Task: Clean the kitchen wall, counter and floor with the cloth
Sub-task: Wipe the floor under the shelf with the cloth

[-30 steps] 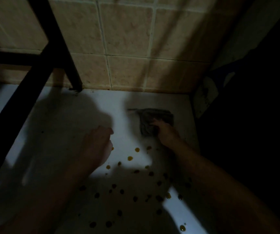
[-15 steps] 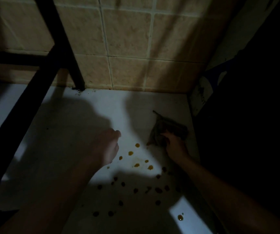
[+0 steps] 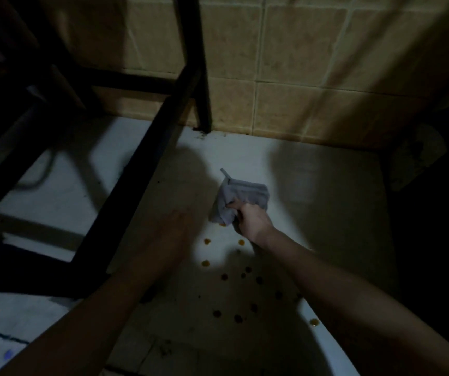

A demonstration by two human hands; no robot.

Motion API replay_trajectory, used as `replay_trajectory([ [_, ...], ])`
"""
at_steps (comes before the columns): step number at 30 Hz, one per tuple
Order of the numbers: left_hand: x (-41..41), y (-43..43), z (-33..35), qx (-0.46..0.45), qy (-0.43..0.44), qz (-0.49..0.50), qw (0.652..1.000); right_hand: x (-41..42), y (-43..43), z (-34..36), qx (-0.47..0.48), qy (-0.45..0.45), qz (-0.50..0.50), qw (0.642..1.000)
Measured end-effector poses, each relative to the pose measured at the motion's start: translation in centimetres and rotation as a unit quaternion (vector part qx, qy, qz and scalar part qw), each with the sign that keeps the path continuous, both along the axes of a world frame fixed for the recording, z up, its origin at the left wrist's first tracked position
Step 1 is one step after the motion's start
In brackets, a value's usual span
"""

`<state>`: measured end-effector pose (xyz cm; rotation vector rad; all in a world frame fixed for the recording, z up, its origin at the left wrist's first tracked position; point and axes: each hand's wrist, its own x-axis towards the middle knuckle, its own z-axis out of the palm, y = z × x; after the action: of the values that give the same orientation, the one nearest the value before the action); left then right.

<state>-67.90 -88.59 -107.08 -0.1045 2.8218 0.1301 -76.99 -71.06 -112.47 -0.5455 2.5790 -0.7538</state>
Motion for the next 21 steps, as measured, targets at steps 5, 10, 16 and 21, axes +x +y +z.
replay_trajectory([
  [5,0.8,-0.3,0.9,0.024,0.031,0.027,0.999,0.9,-1.4,-0.8,0.038,0.029,0.122,0.991],
  [10,0.1,0.3,-0.1,0.045,0.040,0.008,0.998,1.8,2.5,-1.3,0.005,0.060,0.175,0.983],
  [16,-1.5,2.9,-1.1,0.040,0.030,-0.039,0.998,2.6,7.6,-1.2,-0.009,0.043,0.112,0.993],
  [21,-2.1,5.4,-1.2,0.074,0.068,-0.045,0.994,3.5,12.8,-1.3,-0.025,0.023,-0.014,0.999],
])
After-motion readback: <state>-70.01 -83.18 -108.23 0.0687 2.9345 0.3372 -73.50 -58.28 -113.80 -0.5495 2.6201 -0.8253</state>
